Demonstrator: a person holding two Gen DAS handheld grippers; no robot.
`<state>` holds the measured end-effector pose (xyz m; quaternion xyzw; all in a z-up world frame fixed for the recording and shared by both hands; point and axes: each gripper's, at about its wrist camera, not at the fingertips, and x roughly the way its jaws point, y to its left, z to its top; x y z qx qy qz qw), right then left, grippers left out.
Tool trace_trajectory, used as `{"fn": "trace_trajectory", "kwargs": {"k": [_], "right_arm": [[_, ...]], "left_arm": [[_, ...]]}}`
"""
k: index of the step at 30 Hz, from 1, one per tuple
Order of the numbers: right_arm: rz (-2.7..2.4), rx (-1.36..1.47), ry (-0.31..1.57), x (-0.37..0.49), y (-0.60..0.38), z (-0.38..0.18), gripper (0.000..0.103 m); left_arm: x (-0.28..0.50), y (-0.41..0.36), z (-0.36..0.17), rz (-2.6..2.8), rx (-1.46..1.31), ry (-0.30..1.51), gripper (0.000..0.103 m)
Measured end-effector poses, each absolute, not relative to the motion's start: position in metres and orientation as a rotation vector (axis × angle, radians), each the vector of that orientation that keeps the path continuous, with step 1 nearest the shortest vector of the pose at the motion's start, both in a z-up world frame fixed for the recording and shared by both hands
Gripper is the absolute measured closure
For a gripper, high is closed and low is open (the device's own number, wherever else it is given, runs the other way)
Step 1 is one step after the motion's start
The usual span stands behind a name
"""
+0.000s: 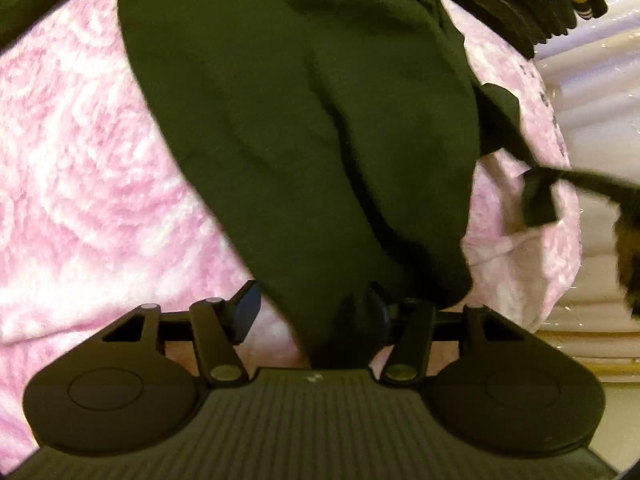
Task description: Fold clothes
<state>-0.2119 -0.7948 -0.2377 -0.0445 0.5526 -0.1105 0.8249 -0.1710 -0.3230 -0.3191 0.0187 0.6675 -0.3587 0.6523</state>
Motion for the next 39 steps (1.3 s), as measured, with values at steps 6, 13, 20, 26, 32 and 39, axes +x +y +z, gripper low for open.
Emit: {"fn": "trace_trajectory", "kwargs": {"k": [6, 13, 20, 26, 32, 39], "right_arm": [[-0.428, -0.123, 1.055, -0.202, -0.854, -0.213, 0.029], [-0.097, 0.081, 1.141, -0.188, -0.814, -0.276, 0.029], [0.042, 0.207, 1.194, -0.153, -0.816, -0.314, 0.102], [0.07, 0.113, 1.236, -0.178, -0.809, -0.246, 0.103], [0.056, -0.001, 1.397, -0.267, -0.784, -0.198, 0.103], [-0.088, 0.046, 1.597, -0.343, -0.767, -0.238, 0.103]], "left_arm": [[-0.177, -0.32, -0.314, -0.798, 0.054, 1.504, 0.059], [-0.189, -0.321, -0.327, -0.731, 0.071, 1.555, 0.08], [-0.176, -0.303, -0.308, -0.739, 0.05, 1.52, 0.103], [-0.146, -0.236, -0.247, -0.778, 0.165, 1.452, 0.103], [-0.162, -0.197, -0.221, -0.788, 0.272, 1.474, 0.103], [-0.209, -0.164, -0.247, -0.739, 0.341, 1.591, 0.103]]}}
